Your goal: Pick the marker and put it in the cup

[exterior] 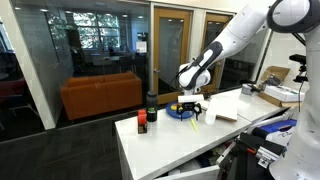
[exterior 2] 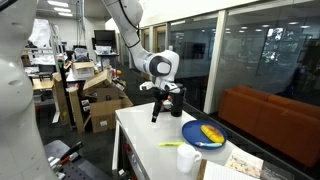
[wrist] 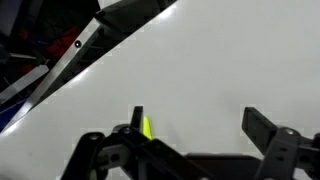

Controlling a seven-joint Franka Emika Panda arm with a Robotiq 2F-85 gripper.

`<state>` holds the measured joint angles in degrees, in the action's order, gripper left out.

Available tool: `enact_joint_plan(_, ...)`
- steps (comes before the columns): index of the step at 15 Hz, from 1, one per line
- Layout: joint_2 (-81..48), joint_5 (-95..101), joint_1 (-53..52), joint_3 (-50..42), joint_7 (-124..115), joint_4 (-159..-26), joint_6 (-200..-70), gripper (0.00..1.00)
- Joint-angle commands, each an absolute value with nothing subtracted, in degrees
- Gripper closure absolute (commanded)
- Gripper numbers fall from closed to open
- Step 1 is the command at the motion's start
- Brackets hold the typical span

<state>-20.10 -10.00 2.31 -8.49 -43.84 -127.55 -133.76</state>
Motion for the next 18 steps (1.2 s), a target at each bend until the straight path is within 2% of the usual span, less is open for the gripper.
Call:
enact_joint_plan(1, -23.1, -11.4, 3.8, -9.4, -42.7, -127.3, -137.6, 0.0)
enact_joint_plan(8, -27.5, -11.9, 7.1, -12.2, -40.5, -128.6, -142.3, 0.0)
enact_joint_plan(18, -29.4, -12.3, 7.6, -11.5, -34.8, -130.5, -152.2, 0.0)
